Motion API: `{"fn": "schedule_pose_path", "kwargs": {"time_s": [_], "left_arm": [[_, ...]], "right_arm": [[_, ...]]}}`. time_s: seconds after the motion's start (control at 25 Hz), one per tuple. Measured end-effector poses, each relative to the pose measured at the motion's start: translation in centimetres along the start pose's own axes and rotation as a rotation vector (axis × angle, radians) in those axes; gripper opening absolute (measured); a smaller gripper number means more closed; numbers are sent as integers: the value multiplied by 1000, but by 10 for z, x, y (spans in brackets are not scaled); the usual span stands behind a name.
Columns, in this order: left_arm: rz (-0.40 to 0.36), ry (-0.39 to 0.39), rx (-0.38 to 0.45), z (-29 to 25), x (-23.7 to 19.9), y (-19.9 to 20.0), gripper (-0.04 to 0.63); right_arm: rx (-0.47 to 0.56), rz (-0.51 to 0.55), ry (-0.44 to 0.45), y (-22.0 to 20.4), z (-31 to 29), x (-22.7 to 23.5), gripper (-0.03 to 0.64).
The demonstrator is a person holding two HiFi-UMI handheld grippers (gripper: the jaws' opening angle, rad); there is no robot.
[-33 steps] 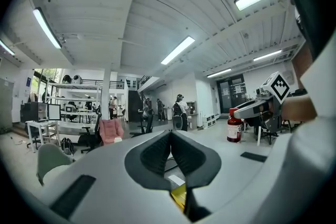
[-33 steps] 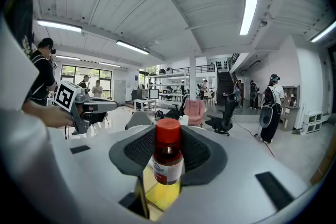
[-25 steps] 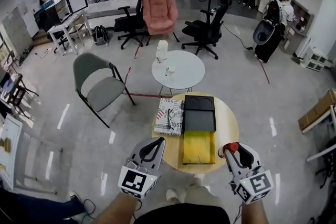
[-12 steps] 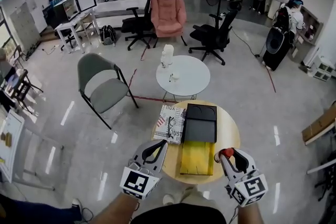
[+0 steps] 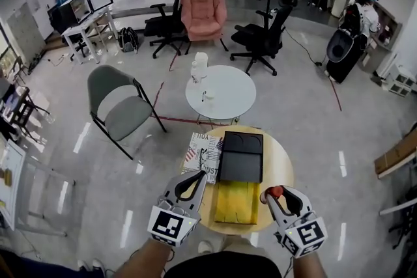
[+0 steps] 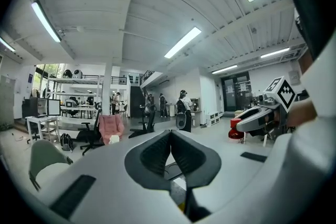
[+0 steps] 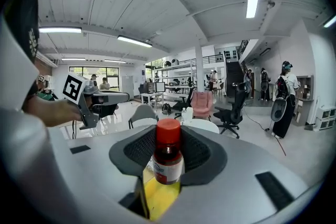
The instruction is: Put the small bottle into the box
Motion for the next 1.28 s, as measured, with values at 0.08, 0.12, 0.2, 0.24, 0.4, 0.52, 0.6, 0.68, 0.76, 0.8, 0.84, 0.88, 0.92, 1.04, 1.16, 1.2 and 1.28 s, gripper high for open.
{"fn": "schedule_pose_path", "kwargs": {"time_s": [0.08, 0.12, 0.2, 0.24, 0.4, 0.52, 0.6, 0.68, 0.76, 0.8, 0.84, 0.88, 0.92, 1.04, 1.16, 1.2, 1.28], "left_arm": [[7, -5, -12, -9, 1, -6, 17], [11, -8, -23, -12, 2, -10, 17], [22, -16, -44, -17, 5, -18, 17], [25, -22, -52, -20, 7, -20, 17], [26, -39, -68, -32, 15, -31, 17], [22, -45, -81, -37, 17, -42, 17], [24, -53, -81, -40, 16, -47, 17], [15, -67, -80, -44, 17, -50, 17], [5, -77, -92, -45, 20, -56, 17], [7, -80, -101, -45, 23, -60, 17], [13, -83, -108, -45, 25, -63, 17], [20, -86, -115, -46, 27, -67, 17], [25, -88, -121, -47, 29, -71, 17], [26, -86, -132, -53, 31, -79, 17], [16, -83, -140, -56, 30, -86, 17], [17, -83, -144, -56, 30, -89, 17], [15, -86, -153, -58, 31, -95, 17]], "right_arm": [[-10, -5, 3, -2, -9, 8, 149], [-17, -8, 5, -3, -12, 11, 149], [-32, -13, 10, -5, -18, 14, 149], [-39, -14, 14, -6, -21, 15, 149], [-72, -7, 38, -16, -34, 18, 149], [-99, -13, 48, -30, -45, 21, 149], [-113, -24, 51, -39, -53, 25, 149], [-130, -33, 53, -47, -61, 28, 149], [-154, -35, 57, -56, -67, 26, 149], [-164, -37, 60, -61, -69, 25, 149], [-172, -39, 63, -65, -70, 24, 149], [-177, -41, 65, -69, -71, 24, 149], [-182, -42, 67, -74, -73, 25, 149], [-198, -42, 69, -84, -79, 29, 149], [-213, -49, 77, -95, -85, 27, 149], [-219, -50, 81, -100, -87, 27, 149], [-232, -51, 87, -112, -93, 28, 149]]}}
Point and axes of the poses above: the fingertips, and each gripper's own axes: z backward along the fingers, x to its right, y out of its top, the point moved 3 cm from there along z, backward along the fingers, and after that the axes turned 10 degrees about -z, right-handed, at the moved point
